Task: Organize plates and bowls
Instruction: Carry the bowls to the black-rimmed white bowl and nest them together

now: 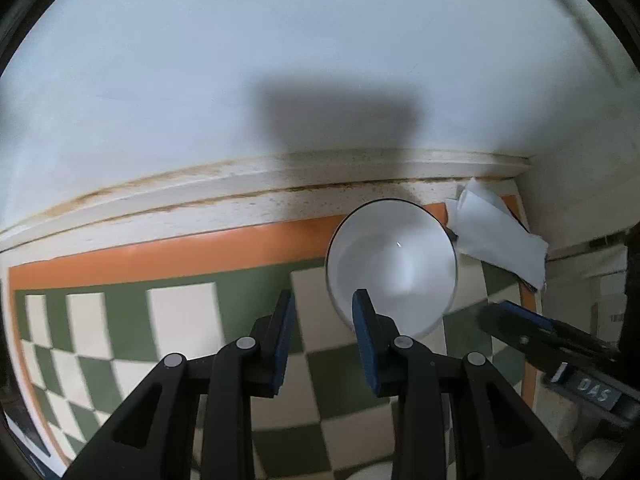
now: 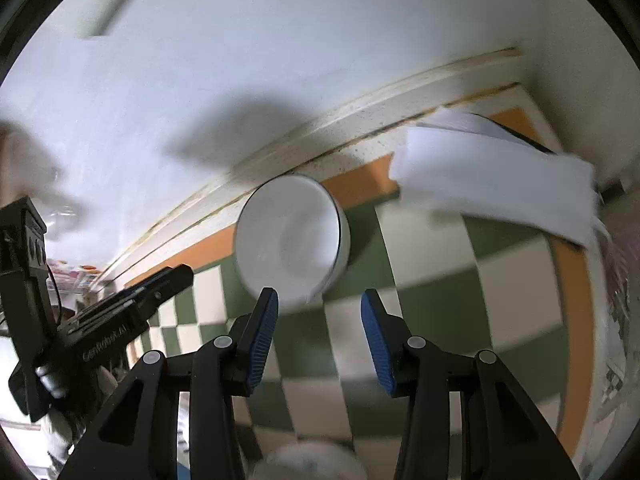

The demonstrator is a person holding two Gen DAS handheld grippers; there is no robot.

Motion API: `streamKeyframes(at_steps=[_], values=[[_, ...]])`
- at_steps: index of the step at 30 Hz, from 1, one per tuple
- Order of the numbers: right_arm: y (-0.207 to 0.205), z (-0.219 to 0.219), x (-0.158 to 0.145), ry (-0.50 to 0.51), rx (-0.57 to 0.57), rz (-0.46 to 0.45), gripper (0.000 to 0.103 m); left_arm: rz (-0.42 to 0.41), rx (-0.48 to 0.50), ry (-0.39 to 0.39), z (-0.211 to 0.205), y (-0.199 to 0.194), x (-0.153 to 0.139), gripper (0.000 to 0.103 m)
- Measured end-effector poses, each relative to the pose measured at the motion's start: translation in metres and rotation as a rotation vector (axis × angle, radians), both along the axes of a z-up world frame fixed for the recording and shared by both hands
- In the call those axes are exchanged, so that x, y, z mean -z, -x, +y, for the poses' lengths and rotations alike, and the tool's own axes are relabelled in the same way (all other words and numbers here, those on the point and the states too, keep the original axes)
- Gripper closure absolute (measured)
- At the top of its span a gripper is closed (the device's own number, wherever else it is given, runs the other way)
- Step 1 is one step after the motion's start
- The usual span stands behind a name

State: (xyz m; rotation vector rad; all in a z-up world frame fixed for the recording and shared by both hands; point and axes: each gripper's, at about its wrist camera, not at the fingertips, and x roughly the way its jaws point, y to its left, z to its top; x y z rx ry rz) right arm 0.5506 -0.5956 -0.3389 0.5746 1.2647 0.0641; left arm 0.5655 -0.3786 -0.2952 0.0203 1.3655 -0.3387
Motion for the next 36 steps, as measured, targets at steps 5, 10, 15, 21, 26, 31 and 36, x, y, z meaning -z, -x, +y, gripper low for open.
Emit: streamKeyframes(at_steps=[5, 10, 15, 21, 26, 31, 36], values=[[-0.043, 0.002, 0.038, 0.028, -0.006, 0.053, 0.059, 0.065, 0.024, -0.018, -0.017, -0.023, 0.041, 0.076], [-0.063, 0.004, 0.066, 0.026, -0.029, 0.108, 0.091, 0.103, 0.044, -0.028, -0.025, -0.027, 0.067, 0.09], [-0.066, 0.005, 0.071, 0.038, -0.028, 0.107, 0.091, 0.095, 0.045, -0.021, -0.028, -0.02, 0.067, 0.091], [-0.059, 0.006, 0.066, 0.045, -0.032, 0.115, 0.093, 0.071, 0.056, -0.017, -0.027, -0.008, 0.047, 0.091], [-0.044, 0.009, 0.043, 0.057, -0.046, 0.088, 0.093, 0.043, 0.071, -0.015, -0.022, 0.016, 0.021, 0.091], [-0.011, 0.016, 0.012, 0.07, -0.055, 0.058, 0.093, 0.003, 0.086, -0.002, -0.015, 0.041, -0.012, 0.091], [0.031, 0.025, -0.021, 0.069, -0.052, 0.017, 0.093, -0.034, 0.106, 0.007, -0.008, 0.076, -0.042, 0.091]])
